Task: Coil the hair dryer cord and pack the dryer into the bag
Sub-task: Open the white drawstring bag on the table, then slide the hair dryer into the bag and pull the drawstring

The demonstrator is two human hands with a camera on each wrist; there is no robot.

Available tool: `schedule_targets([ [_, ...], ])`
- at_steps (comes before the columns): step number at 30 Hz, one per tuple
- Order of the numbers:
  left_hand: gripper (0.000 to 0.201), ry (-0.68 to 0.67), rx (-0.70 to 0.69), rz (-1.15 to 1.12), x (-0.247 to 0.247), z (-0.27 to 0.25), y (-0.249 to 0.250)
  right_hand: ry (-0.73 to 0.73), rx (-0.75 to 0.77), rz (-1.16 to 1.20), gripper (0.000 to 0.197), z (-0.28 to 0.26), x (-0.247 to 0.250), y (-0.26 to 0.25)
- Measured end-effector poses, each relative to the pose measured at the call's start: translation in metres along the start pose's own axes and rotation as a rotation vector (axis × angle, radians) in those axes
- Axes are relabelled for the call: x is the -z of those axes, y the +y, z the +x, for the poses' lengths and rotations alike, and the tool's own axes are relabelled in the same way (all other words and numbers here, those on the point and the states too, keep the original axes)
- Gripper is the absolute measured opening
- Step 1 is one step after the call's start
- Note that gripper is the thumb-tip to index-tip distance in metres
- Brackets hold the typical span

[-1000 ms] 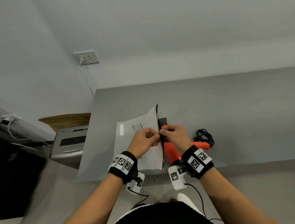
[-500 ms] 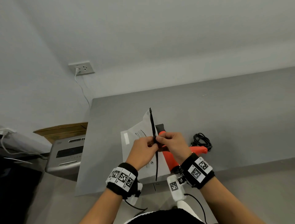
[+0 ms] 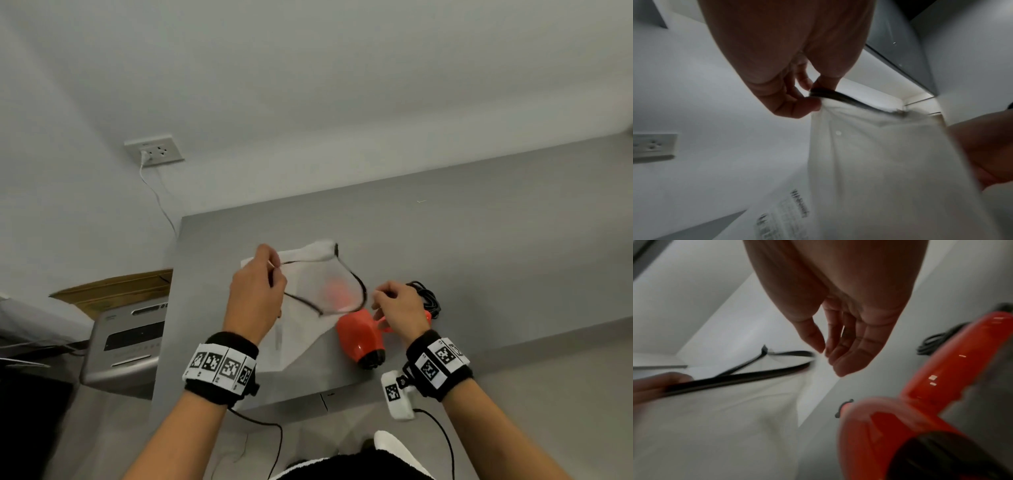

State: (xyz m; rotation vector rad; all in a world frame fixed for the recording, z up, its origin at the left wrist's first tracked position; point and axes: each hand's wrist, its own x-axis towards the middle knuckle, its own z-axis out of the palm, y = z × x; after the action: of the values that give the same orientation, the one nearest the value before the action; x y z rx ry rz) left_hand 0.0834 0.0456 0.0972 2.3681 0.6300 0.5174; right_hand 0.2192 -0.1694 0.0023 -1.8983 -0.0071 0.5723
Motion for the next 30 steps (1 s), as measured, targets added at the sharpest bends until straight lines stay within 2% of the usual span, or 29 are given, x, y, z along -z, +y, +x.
schedule_targets([
  [2,0.016,-0.034,-0.060,0.018,-0.010,-0.003,0.000,0.141,-0.041,0.046,0.003,0.012,0.010,0.022],
  [3,0.017,-0.050,-0.066,0.030,-0.015,-0.006,-0.003,0.235,-0.078,0.050,0.008,0.018,0.019,0.032],
  [5,0.020,-0.081,-0.051,0.036,-0.026,-0.012,-0.009,0.394,-0.202,0.069,0.025,0.026,0.040,0.052],
  [7,0.022,-0.131,-0.023,-0.006,-0.037,-0.020,-0.013,0.445,-0.352,0.153,0.043,0.030,0.056,0.067],
  [9,0.024,-0.198,-0.001,-0.058,-0.049,-0.027,-0.014,0.396,-0.449,0.236,0.049,0.035,0.059,0.078],
  [12,0.027,-0.304,0.023,-0.112,-0.069,-0.036,-0.015,0.267,-0.505,0.351,0.044,0.049,0.051,0.078],
  [19,0.032,-0.486,0.047,-0.098,-0.099,-0.046,-0.017,0.329,-0.576,0.349,0.071,0.067,0.037,0.050],
  [22,0.032,-0.514,0.069,-0.092,-0.105,-0.047,-0.022,0.331,-0.564,0.558,0.062,0.064,0.029,0.038],
  [24,0.032,-0.525,0.103,-0.110,-0.108,-0.048,-0.026,0.284,-0.562,0.680,0.053,0.065,0.024,0.042],
  [26,0.033,-0.534,0.139,-0.131,-0.109,-0.048,-0.031,0.236,-0.562,0.810,0.059,0.070,0.019,0.054],
  [29,0.034,-0.527,0.161,-0.156,-0.108,-0.049,-0.034,0.168,-0.443,0.962,0.042,0.058,0.007,0.054],
  [30,0.033,-0.520,0.172,-0.172,-0.107,-0.048,-0.034,0.129,-0.403,0.968,0.043,0.047,0.001,0.048],
])
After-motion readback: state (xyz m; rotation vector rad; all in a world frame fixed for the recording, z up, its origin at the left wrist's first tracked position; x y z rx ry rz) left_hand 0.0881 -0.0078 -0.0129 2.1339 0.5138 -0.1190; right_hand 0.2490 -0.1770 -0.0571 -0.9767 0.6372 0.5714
